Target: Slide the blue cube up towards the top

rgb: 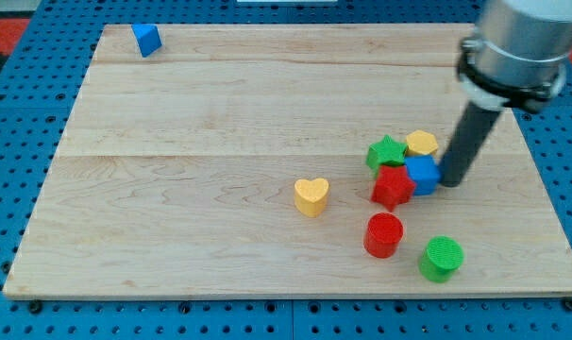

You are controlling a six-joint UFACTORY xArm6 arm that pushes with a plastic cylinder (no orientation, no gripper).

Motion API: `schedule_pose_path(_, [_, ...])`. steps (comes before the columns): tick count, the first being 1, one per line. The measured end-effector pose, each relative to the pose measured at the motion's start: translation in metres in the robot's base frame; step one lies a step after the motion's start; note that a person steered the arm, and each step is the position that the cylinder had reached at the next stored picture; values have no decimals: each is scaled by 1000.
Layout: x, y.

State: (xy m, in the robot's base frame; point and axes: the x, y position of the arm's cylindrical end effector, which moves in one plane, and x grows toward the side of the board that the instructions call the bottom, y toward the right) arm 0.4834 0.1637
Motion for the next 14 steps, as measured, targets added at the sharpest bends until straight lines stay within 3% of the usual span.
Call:
schedule_pose_path(1, [-45,-62])
schedule_pose_path(3, [19,-48])
schedule_pose_path(5, [-47,-153])
schedule_pose_path(6, [-69,-172])
schedule_pose_path(7, [-63,-111])
schedule_pose_path(8, [-69,-101])
schedule_pose_path(9, [-138,-187])
schedule_pose_path(10, [-198,-209])
schedule_pose_path(11, [-235,-193])
schedule_pose_path(12, [-218,-184])
schedule_pose_path(14, [-214,-111])
